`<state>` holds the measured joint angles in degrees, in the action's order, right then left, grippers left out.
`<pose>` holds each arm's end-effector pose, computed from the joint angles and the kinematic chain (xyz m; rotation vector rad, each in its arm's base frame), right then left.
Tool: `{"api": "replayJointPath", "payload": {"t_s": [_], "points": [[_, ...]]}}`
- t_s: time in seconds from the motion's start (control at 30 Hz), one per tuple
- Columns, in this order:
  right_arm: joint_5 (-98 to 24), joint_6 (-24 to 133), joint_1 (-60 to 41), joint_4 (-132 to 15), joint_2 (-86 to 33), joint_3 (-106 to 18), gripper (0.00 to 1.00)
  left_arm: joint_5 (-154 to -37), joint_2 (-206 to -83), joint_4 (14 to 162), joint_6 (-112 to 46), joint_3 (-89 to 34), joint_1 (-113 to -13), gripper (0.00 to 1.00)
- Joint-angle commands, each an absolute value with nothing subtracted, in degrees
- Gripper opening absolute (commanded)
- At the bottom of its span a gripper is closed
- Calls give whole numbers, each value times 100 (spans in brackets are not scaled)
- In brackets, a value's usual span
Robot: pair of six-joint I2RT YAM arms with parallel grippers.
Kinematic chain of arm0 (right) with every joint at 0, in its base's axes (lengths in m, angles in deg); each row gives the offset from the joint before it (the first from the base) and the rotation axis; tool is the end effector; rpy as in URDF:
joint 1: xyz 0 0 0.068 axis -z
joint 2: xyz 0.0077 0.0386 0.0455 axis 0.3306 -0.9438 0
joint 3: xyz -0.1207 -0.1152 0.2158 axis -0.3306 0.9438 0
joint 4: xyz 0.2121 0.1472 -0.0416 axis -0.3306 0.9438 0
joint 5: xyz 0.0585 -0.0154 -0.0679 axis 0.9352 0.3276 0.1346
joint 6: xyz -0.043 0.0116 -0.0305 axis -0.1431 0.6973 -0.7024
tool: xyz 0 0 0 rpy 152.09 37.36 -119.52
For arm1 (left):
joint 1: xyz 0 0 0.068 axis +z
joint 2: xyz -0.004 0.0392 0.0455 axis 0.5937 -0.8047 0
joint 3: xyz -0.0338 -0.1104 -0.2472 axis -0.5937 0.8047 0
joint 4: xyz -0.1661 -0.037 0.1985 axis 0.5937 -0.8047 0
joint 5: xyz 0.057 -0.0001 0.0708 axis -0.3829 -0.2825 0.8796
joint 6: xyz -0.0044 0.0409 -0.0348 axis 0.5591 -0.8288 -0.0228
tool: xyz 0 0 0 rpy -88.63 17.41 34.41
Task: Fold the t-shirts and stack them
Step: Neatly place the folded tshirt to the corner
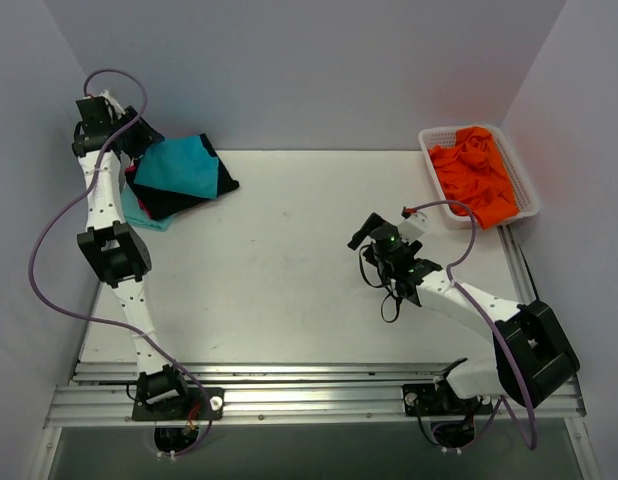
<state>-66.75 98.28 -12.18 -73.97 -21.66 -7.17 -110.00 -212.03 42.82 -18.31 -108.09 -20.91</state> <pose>0.2523 0.1389 0.2261 0.5771 1.8962 0.5722 0.5334 0.1338 0.3194 -0.5327 2.0704 -0.5308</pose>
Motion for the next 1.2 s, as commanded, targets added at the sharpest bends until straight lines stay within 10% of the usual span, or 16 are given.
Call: {"api": "replayJointPath", "payload": {"t_s": [0.0, 0.67, 1.17], "points": [[-6666, 9768, -1216, -7536, -2206, -655, 100, -10879, -21286, 4584, -1547, -10803, -2007, 83], [-7042, 9725, -1743, -7335, -2505, -971, 100, -5994, -17958, 4617, -992, -8054, -2182, 94], [-8615, 9198, -3175, -6895, -2189, -1780, 100, -7319, -13098, 7352, -1441, -1745, -5099, 94]]}}
